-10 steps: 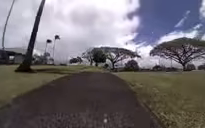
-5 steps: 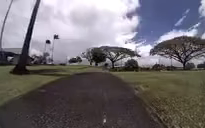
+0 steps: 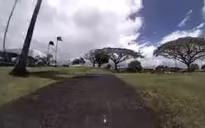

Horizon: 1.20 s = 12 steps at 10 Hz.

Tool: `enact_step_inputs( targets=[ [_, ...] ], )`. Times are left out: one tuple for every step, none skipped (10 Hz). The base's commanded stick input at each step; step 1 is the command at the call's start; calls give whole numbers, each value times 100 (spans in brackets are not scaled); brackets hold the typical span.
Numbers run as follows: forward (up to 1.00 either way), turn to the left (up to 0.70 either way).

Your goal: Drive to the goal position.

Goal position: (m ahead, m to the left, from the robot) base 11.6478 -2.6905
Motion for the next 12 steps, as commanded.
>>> enact_step_inputs(
  targets=[
    [70,0],
    [70,0],
    [70,0],
    [70,0],
    [70,0],
    [70,0],
    [70,0],
    [70,0],
    [70,0],
    [70,0],
    [70,0],
    [70,0]
  ],
)
